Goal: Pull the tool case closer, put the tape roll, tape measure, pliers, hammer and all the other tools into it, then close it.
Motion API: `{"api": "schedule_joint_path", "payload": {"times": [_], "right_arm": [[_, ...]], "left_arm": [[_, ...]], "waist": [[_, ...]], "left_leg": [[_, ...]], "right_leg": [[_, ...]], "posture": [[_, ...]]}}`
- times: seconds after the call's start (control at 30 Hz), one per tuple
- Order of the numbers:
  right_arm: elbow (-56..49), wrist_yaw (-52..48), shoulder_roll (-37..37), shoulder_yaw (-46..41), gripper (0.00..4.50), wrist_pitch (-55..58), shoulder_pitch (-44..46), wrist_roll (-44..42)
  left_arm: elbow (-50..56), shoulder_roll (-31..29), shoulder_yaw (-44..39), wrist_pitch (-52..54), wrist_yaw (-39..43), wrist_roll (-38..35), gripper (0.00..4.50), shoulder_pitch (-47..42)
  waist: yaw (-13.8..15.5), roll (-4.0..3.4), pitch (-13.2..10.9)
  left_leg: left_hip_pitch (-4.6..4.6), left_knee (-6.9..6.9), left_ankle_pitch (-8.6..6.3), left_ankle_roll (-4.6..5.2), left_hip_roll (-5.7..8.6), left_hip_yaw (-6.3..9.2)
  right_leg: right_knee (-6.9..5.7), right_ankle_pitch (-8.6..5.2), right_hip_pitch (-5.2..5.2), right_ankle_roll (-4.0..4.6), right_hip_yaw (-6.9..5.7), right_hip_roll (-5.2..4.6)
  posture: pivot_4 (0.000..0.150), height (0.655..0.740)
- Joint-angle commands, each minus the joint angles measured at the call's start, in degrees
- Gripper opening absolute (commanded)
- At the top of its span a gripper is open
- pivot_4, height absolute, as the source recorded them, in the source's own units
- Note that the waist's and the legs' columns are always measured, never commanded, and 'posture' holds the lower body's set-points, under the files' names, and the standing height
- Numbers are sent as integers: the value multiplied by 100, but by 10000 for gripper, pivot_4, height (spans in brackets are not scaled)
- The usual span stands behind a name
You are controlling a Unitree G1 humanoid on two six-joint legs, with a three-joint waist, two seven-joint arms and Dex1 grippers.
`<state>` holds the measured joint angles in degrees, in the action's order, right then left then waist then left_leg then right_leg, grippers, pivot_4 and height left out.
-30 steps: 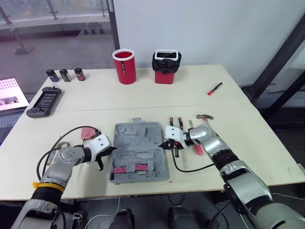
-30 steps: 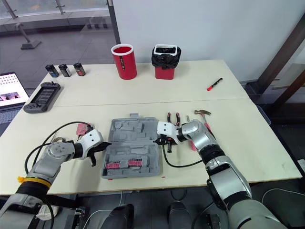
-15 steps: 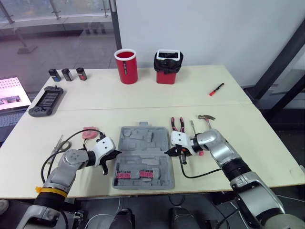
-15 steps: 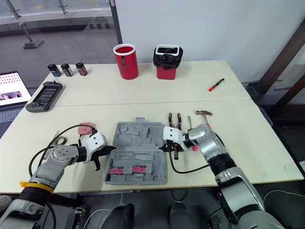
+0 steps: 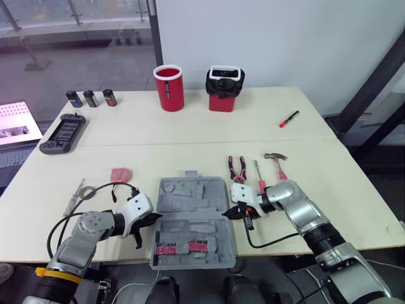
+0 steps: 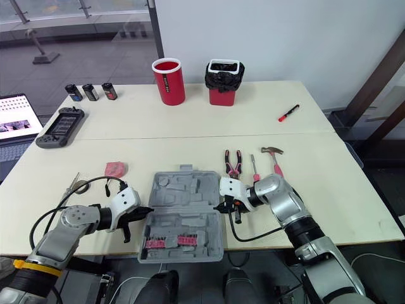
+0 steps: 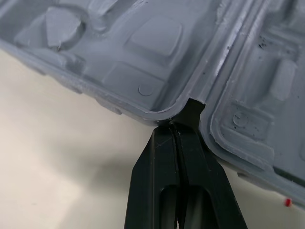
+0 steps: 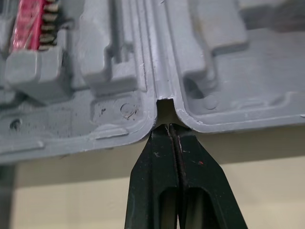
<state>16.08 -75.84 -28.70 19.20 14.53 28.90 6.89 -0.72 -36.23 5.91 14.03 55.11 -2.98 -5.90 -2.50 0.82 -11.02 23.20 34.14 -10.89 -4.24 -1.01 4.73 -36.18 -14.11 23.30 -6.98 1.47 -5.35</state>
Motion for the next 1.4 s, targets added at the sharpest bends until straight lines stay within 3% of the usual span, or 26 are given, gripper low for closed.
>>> {"api": "schedule_joint_path", "payload": {"times": [0.03,0.3,0.73,0.97,1.07,1.1,1.2,1.3,1.4], "right_arm": [[-379,-43,-26,109,519,112,-89,-182],[-447,10,-136,208,519,302,-175,-242],[35,171,-765,-64,519,-30,-157,-267],[-222,164,-1203,-854,519,302,-452,-1038],[-318,246,-1306,-1495,0,632,-710,-1571],[-321,272,-1344,-1645,0,649,-787,-1679],[-157,392,-1376,-2663,9300,1204,-1026,-2524],[37,438,-1635,-3432,23815,1224,-1423,-2888],[170,485,-1890,-3988,39703,1146,-1830,-3075]], "left_arm": [[392,-72,70,66,140,-179,0,233],[704,-205,-3,262,101,-310,0,490],[-10,-478,-353,-219,-121,-306,0,392],[133,-268,-1566,-293,-621,-996,0,835],[310,-172,-2426,-357,-671,-1507,8417,1384],[398,-129,-2623,-324,-662,-1675,13775,1529],[539,127,-3452,-539,-790,-2158,28975,1979],[398,320,-3993,-779,-702,-2475,44457,2342],[239,442,-4177,-867,-536,-2689,45000,2589]], "waist": [[-6,0,0],[8,1,1],[32,2,1],[35,4,-1],[-10,6,-2],[-8,6,-3],[16,5,-3],[62,11,-2],[139,11,-2]], "left_leg": [[0,0,0,0,0,0],[1,1,0,0,-1,0],[1,2,0,0,0,-1],[9,4,0,0,0,-1],[9,3,0,0,-2,-1],[9,3,-1,0,-3,-2],[10,5,-1,0,-3,-4],[12,10,-1,-1,-2,-6],[15,10,-3,-1,-1,-13]], "right_leg": [[0,-4,0,8,0,0],[3,-7,0,12,0,-1],[6,-8,-2,14,0,-2],[8,-9,5,16,-1,-3],[8,-9,6,16,-1,-3],[8,-9,6,17,-1,-3],[10,-10,6,20,0,-4],[15,-10,3,21,0,-9],[28,-12,4,23,0,-13]], "posture": [[1500,7400],[1500,7400],[1500,7400],[1500,7400],[1500,7400],[1500,7400],[1500,7400],[1500,7400],[1500,7400]]}}
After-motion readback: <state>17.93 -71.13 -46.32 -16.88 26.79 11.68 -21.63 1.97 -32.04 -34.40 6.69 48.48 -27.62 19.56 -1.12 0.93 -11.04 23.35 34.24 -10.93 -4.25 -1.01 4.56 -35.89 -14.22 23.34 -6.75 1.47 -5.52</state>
